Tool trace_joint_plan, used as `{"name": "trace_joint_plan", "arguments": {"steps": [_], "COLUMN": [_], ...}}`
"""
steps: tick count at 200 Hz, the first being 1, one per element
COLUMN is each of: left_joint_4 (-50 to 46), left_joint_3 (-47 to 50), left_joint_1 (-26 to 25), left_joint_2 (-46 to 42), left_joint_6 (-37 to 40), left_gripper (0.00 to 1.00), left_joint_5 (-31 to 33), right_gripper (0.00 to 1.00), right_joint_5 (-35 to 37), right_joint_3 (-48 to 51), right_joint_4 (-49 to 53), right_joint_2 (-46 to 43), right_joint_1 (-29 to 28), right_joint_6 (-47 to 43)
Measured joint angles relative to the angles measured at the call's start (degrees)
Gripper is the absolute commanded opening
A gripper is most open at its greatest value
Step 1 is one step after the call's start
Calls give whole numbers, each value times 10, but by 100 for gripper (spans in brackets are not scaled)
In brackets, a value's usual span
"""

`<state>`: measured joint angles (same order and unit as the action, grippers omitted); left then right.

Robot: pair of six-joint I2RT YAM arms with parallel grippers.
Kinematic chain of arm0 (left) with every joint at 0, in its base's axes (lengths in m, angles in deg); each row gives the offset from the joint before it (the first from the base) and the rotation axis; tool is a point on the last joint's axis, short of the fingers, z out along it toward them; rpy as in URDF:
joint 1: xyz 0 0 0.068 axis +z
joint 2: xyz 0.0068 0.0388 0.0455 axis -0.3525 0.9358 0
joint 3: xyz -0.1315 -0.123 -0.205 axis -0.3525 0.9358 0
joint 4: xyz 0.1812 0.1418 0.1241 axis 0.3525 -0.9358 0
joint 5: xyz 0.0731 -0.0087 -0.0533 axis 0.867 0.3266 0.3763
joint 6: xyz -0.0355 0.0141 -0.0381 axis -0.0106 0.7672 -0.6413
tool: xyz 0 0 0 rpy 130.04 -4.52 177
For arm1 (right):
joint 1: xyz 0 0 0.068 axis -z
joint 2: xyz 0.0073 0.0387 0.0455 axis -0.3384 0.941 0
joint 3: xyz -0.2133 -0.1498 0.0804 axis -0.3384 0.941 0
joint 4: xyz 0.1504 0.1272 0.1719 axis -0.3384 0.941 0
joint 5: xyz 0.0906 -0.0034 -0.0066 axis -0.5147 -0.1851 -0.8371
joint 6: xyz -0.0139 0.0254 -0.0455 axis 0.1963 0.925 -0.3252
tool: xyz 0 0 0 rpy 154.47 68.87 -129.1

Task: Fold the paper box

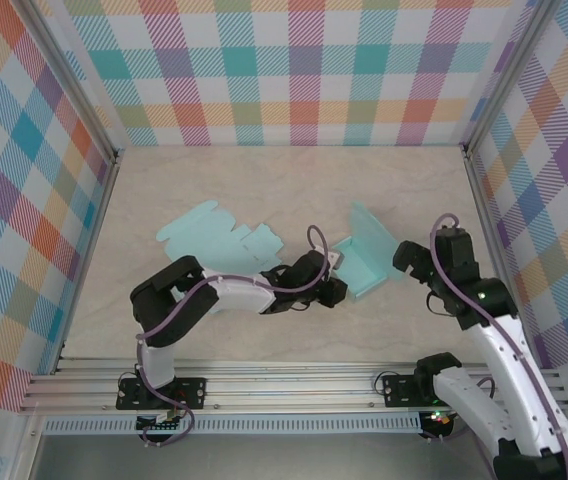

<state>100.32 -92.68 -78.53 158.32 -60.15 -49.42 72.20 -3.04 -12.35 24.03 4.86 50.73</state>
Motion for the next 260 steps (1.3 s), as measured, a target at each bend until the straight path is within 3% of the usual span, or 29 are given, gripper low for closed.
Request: {"name": "trace_joint_plan", "arguments": {"steps": [16, 28, 51, 82, 132, 235, 260], "left_joint_4": [-35, -69, -114, -172, -243, -275, -277], "left_joint_3": [-5, -24, -83, -167, -239, -300, -301], "left_joint_1": [-2, 10, 47, 81, 80, 80, 80], "left_joint_2": [-38, -63, -68, -20, 88, 152, 155], "left_joint_6": [39, 83, 149, 231, 288, 281, 269], "left_gripper": [56, 65, 70, 69, 64, 58, 46], "left_joint_5": [50, 90, 134, 149, 149, 151, 149], "right_gripper": [100, 100, 100, 100, 100, 100, 100], "right_joint_5": [-1, -3, -12, -18, -28, -48, -48], "right_joint_3": [-1, -1, -1, -1, -1, -1, -1], "right_joint_4": [21, 31, 35, 35, 36, 25, 23], "right_joint_2": [-24, -37, -61, -79, -77, -55, -55], "right_joint_1": [0, 0, 0, 0, 0, 0, 0], "right_joint_6": [0, 0, 1, 3, 3, 2, 2]}}
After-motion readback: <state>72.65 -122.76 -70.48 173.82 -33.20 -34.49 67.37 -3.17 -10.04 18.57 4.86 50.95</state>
